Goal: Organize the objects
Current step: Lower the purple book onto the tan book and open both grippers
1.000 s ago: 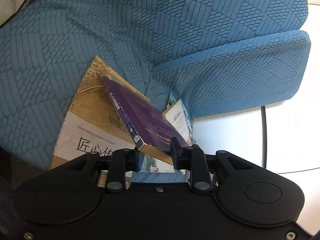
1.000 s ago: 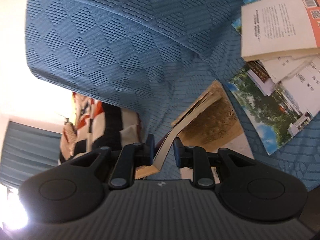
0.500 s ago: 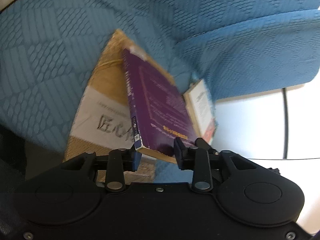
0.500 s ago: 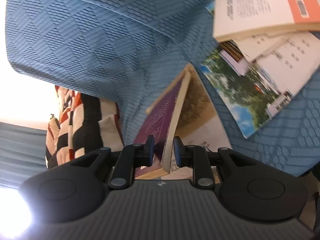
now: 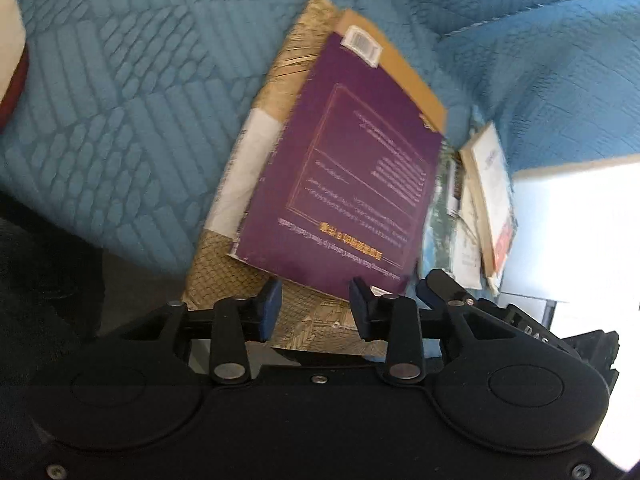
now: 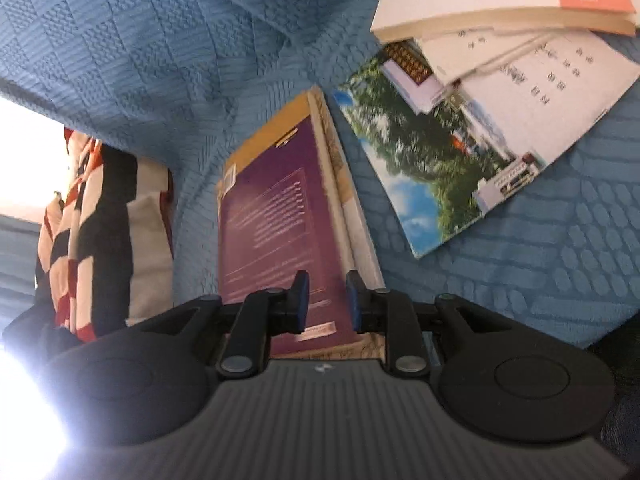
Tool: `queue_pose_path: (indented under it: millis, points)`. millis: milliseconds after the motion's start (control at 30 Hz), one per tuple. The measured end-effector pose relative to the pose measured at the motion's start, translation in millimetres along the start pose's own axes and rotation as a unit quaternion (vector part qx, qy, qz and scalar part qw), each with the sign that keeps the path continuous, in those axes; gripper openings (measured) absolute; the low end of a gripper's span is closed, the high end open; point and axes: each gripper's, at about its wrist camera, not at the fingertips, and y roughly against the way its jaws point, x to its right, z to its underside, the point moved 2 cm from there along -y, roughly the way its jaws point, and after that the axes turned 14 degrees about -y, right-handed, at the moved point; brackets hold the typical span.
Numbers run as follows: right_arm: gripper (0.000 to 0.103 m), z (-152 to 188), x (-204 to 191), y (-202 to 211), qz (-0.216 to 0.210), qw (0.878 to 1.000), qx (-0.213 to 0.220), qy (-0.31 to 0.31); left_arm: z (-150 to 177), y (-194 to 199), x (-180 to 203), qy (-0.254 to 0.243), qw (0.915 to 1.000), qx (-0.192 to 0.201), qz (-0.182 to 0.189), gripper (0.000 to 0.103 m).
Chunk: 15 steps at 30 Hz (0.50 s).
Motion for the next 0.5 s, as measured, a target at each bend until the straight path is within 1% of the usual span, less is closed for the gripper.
queue_pose_path:
  millis: [33, 133, 200, 267, 367, 500]
  points:
    - [0.024, 1, -2, 3, 0.003, 1.0, 0.002, 0.008, 2, 2, 2, -0.002, 1.0, 0.001, 0.003, 0.039]
    - [0.024, 2, -8, 14, 0.009, 1.0, 0.013, 0.024, 5, 15, 11, -0.01, 0.9998, 0.014, -0.007, 0.04]
    - [0.024, 2, -13, 24, 0.004, 0.999, 0.023, 0.032, 5, 28, 21, -0.025, 0.9994, 0.021, -0.001, 0.041]
    - [0.024, 4, -21, 36, 0.001, 0.998, 0.036, 0.046, 5, 41, 33, -0.036, 0.9989, 0.031, -0.003, 0.041]
    - [0.024, 7, -34, 55, 0.0, 0.997, 0.048, 0.068, 7, 65, 58, -0.067, 0.9959, 0.058, -0.017, 0.041]
    - [0.024, 16, -54, 85, -0.007, 0.992, 0.065, 0.106, 12, 96, 90, -0.1, 0.9908, 0.09, -0.008, 0.042]
